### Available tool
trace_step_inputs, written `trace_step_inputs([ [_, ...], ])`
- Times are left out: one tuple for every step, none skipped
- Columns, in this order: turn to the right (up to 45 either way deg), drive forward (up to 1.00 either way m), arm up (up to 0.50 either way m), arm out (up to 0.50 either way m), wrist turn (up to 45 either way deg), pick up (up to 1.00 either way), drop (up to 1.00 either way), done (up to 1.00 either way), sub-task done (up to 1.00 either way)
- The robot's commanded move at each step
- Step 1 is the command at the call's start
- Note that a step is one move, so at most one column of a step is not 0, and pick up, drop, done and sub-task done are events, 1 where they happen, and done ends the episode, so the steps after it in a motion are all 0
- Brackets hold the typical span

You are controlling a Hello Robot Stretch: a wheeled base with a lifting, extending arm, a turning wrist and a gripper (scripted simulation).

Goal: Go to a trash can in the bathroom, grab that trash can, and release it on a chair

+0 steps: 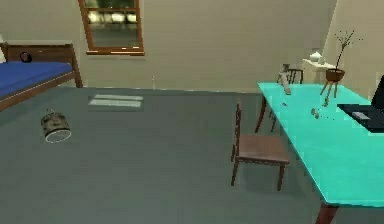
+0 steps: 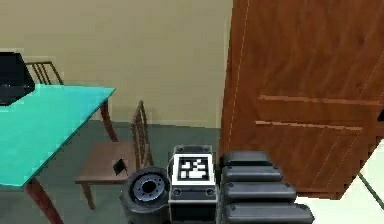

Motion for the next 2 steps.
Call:
trace_step_inputs([
  [0.0, 1.0, 0.0, 0.0, 0.0, 0.0, 0.0, 0.0, 0.0],
  [-27.0, 0.0, 0.0, 0.0, 0.0, 0.0, 0.0, 0.0, 0.0],
])
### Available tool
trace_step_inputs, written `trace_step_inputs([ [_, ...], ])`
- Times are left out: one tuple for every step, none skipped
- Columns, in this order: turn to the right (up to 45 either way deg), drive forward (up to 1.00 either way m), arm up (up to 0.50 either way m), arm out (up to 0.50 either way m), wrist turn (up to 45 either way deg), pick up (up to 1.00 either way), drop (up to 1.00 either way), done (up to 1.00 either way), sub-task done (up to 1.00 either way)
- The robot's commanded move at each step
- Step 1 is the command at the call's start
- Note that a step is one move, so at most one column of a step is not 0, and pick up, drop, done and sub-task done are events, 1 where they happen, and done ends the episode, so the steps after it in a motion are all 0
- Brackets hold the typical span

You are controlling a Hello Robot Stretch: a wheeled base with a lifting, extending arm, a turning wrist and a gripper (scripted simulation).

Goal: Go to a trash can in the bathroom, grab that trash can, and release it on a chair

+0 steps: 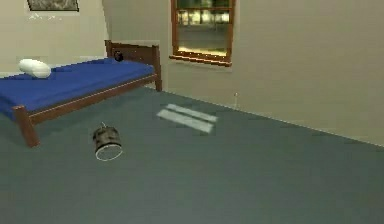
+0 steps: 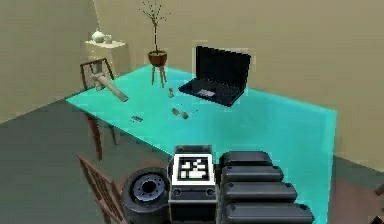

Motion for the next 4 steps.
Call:
trace_step_inputs([
  [0.0, 0.05, 0.0, 0.0, 0.0, 0.0, 0.0, 0.0, 0.0],
  [45.0, 0.0, 0.0, 0.0, 0.0, 0.0, 0.0, 0.0, 0.0],
  [45.0, 0.0, 0.0, 0.0, 0.0, 0.0, 0.0, 0.0, 0.0],
  [21.0, 0.0, 0.0, 0.0, 0.0, 0.0, 0.0, 0.0, 0.0],
])
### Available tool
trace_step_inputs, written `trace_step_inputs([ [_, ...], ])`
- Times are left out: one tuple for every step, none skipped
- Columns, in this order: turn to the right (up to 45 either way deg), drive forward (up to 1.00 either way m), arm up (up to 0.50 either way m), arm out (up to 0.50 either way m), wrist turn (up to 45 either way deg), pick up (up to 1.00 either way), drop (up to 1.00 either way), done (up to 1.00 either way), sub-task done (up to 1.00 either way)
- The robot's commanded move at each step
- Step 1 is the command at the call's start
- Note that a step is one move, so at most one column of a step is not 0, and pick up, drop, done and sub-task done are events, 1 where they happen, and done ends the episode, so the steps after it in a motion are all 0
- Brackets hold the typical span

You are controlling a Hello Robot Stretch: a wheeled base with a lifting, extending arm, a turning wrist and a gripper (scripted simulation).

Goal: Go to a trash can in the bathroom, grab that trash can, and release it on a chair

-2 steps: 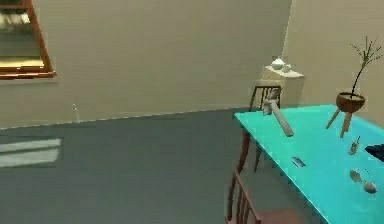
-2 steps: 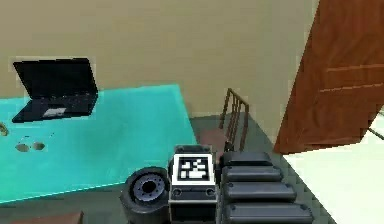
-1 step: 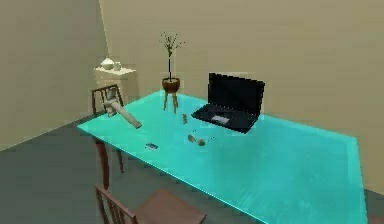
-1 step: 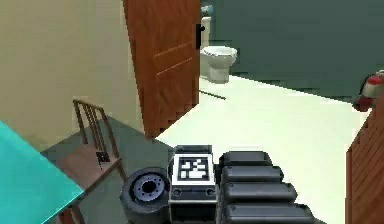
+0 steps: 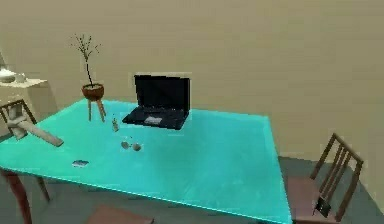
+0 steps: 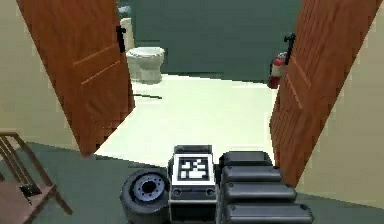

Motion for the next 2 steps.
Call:
trace_step_inputs([
  [-45.0, 0.0, 0.0, 0.0, 0.0, 0.0, 0.0, 0.0, 0.0],
  [-45.0, 0.0, 0.0, 0.0, 0.0, 0.0, 0.0, 0.0, 0.0],
])
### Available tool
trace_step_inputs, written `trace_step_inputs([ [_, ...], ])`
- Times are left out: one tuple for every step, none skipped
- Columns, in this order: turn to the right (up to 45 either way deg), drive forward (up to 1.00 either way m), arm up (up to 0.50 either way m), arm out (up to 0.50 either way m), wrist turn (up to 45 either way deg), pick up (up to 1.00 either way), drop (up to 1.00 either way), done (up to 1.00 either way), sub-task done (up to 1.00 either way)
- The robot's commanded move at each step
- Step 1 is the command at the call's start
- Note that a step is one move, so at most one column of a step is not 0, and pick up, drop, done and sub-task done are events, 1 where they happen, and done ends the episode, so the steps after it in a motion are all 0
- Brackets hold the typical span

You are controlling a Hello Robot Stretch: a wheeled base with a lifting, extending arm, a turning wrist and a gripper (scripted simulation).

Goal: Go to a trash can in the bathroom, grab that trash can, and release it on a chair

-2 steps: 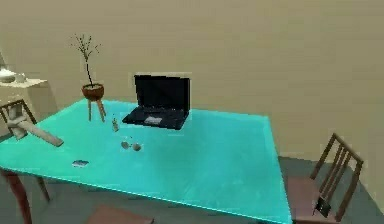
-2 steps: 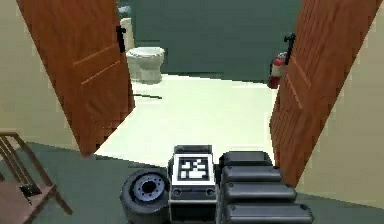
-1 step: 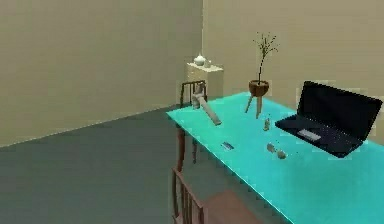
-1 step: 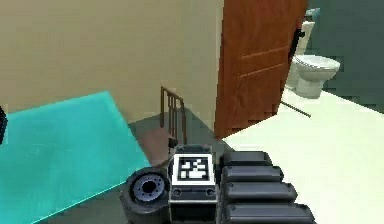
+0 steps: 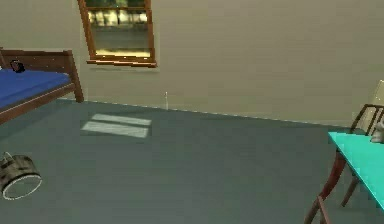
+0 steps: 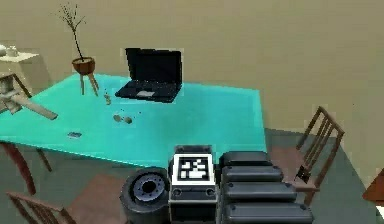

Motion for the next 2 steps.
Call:
trace_step_inputs([
  [-12.0, 0.0, 0.0, 0.0, 0.0, 0.0, 0.0, 0.0, 0.0],
  [0.0, 0.0, 0.0, 0.48, 0.0, 0.0, 0.0, 0.0, 0.0],
])
